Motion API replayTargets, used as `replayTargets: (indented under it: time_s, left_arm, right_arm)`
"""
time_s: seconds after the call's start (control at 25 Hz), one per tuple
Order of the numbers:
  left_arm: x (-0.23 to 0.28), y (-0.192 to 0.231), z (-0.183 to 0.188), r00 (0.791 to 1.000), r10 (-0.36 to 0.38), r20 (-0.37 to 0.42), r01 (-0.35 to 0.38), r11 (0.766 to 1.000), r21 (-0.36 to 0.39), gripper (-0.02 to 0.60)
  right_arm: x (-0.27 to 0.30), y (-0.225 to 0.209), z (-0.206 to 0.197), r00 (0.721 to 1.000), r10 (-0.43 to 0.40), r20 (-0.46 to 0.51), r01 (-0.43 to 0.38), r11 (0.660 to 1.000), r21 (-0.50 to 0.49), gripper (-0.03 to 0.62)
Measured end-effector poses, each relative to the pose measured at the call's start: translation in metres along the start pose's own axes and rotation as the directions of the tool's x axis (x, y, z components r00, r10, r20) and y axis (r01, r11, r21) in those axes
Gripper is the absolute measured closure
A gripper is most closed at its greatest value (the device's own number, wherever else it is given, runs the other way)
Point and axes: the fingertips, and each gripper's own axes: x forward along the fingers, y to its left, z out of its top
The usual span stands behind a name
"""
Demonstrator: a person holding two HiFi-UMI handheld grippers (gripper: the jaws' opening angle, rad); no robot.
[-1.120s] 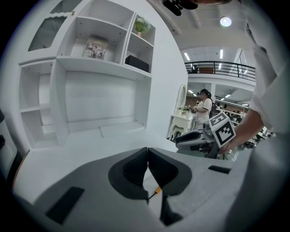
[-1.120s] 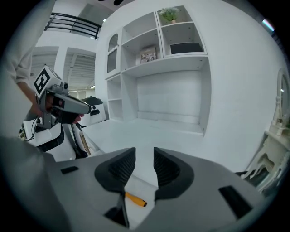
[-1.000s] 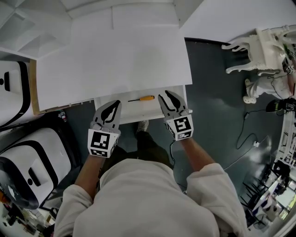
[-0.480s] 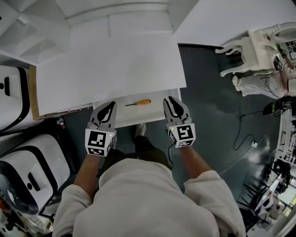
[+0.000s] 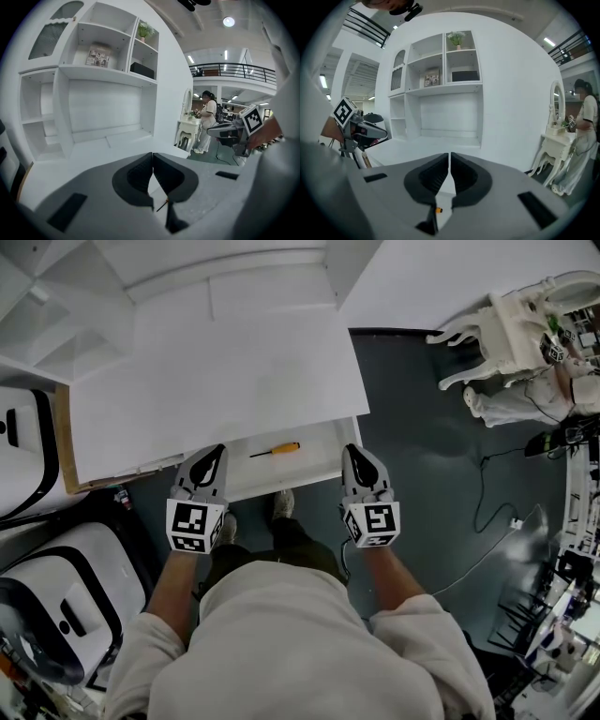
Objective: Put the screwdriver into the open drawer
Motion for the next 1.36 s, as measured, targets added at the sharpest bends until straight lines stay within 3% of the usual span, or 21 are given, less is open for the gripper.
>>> replayTargets:
  time_s: [0.44, 1.36]
  left_arm:
    - [0.000, 0.000, -0.004, 1.000, -0.013, -0.010, 0.013, 1.000, 0.013, 0.575]
    - [0.000, -0.001, -0.001, 1.000, -0.003, -0.015, 0.003, 1.000, 0.017, 0.575]
  right_arm:
    - [-0.017, -0.010, -0.002, 0.997, -0.082, -0.003, 0.082, 0.996, 0.015, 0.591]
    - [-0.013, -0.012, 0.004, 0.998, -0.067, 0.005, 0.067, 0.998, 0.005, 0.591]
